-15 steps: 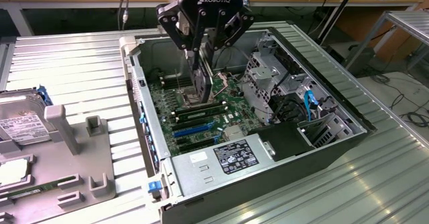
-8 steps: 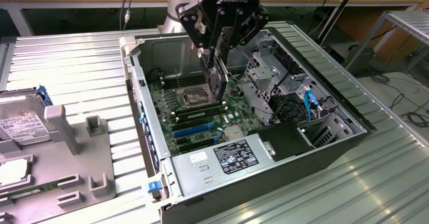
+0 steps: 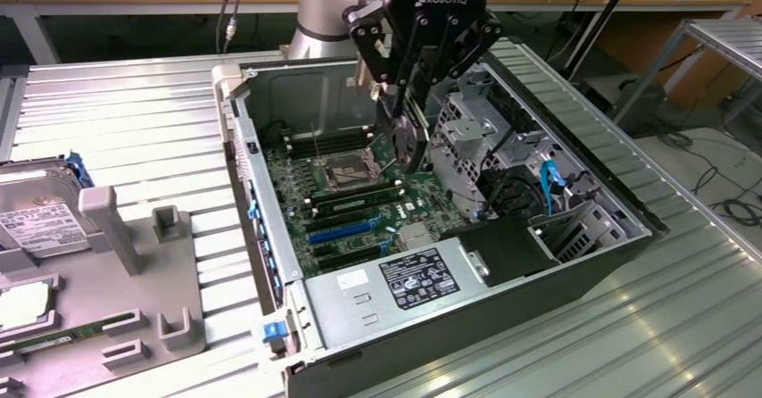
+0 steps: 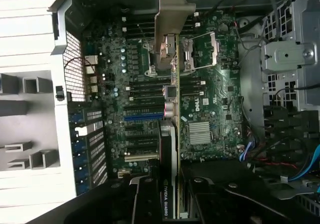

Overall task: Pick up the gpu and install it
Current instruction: 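Pick up the gpu and move the gpu toward the slot, then insert the gpu into the slot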

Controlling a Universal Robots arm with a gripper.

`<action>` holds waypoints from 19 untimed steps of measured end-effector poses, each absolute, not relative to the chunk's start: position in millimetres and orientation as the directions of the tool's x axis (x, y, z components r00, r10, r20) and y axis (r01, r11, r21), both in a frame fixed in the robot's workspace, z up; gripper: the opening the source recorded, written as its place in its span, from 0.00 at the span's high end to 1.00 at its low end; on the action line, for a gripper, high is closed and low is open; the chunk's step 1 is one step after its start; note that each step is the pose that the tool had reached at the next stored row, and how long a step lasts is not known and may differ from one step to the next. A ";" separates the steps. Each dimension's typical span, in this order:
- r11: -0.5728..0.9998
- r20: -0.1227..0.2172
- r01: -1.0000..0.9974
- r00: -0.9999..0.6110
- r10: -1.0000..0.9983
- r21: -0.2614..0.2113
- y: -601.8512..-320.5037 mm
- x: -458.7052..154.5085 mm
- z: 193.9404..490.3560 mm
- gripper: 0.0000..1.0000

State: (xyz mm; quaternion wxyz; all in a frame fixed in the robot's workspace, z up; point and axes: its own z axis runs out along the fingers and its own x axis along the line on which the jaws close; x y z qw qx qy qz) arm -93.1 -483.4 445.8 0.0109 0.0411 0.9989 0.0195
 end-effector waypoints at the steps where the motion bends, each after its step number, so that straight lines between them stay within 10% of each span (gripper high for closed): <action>1: 0.996 -0.020 0.082 -0.996 0.083 0.040 -483.4 -90.9 445.8 0.73; 19: 0.996 -0.020 0.082 -0.996 0.083 0.040 -483.4 -73.1 445.8 0.73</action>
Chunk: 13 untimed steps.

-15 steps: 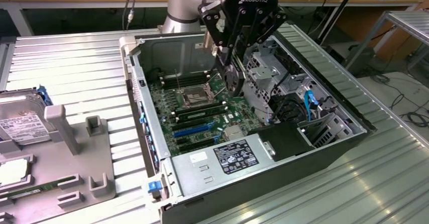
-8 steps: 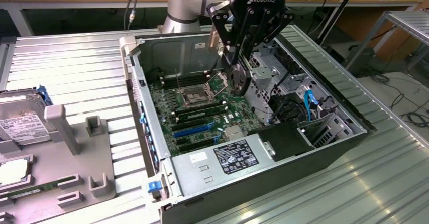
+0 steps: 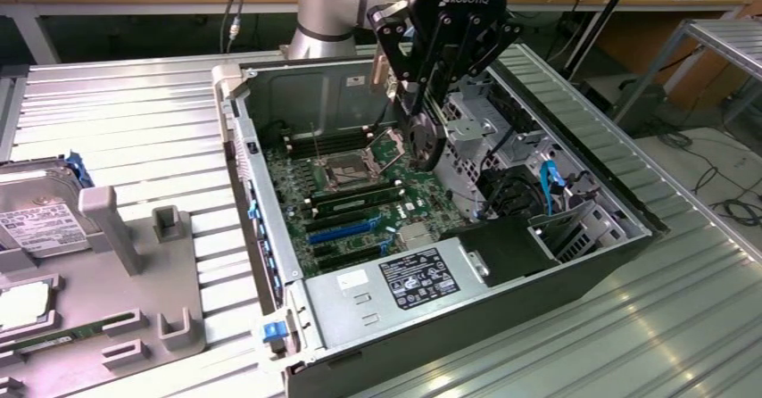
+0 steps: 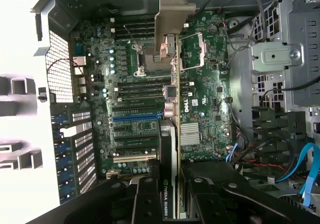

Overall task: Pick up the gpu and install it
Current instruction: 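Insert the gpu into the slot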

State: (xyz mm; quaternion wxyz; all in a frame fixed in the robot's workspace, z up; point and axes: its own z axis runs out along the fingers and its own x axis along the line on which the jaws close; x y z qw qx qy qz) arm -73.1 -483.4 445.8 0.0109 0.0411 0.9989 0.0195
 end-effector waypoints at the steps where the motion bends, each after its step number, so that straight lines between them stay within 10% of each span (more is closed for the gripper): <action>1: 0.996 -0.020 0.081 -0.996 0.082 0.040 -483.4 -73.1 445.8 0.73; 13: 0.998 -0.020 0.055 -0.998 0.055 0.040 -483.4 -73.1 445.8 0.73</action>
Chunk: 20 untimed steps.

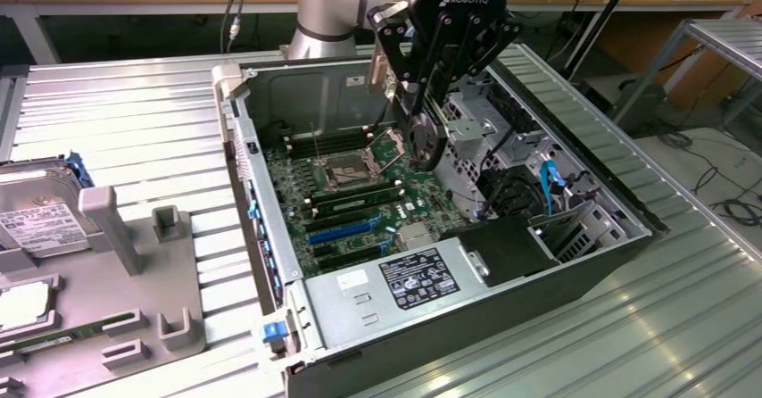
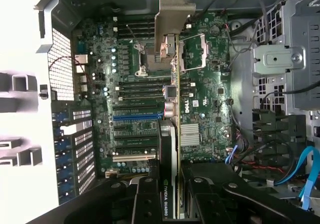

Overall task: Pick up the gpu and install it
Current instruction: 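Insert the gpu into the slot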

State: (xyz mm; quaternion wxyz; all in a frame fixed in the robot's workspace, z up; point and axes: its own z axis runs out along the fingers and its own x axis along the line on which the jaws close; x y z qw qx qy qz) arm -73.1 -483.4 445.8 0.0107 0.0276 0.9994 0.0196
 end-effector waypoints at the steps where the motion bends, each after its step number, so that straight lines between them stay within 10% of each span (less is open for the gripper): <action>1: 0.998 -0.020 0.053 -0.998 0.054 0.040 -483.4 -73.1 445.8 0.73; 20: 0.999 -0.020 -0.022 -1.000 -0.021 0.040 -483.4 -73.1 445.8 0.73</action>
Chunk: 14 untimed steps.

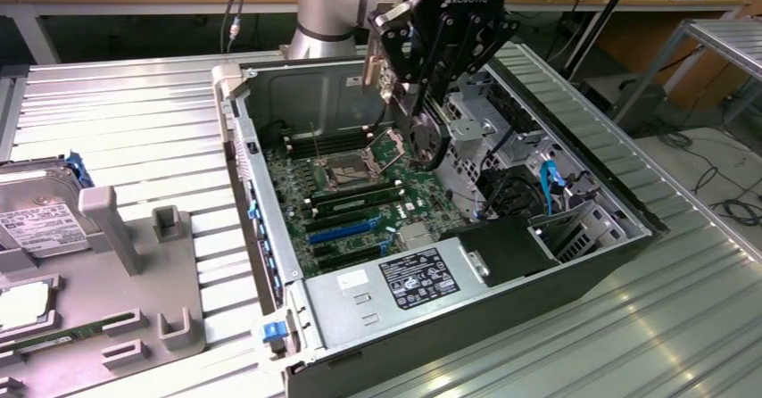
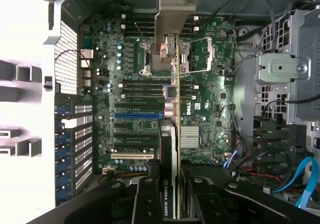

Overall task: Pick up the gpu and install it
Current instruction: 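Insert the gpu into the slot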

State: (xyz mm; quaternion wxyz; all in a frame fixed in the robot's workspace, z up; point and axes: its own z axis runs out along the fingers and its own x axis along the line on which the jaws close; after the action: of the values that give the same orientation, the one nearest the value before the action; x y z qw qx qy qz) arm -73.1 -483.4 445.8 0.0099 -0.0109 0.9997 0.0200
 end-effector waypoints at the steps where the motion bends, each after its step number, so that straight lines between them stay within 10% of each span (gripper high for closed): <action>1: 0.999 -0.020 -0.027 -0.999 -0.026 0.040 -483.4 -73.1 445.8 0.73; 14: 0.979 -0.020 -0.198 -0.980 -0.197 0.040 -483.4 -73.1 445.8 0.73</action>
State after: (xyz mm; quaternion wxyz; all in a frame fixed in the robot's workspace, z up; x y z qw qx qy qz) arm -73.1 -483.4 445.8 0.0081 -0.0991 0.9948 0.0208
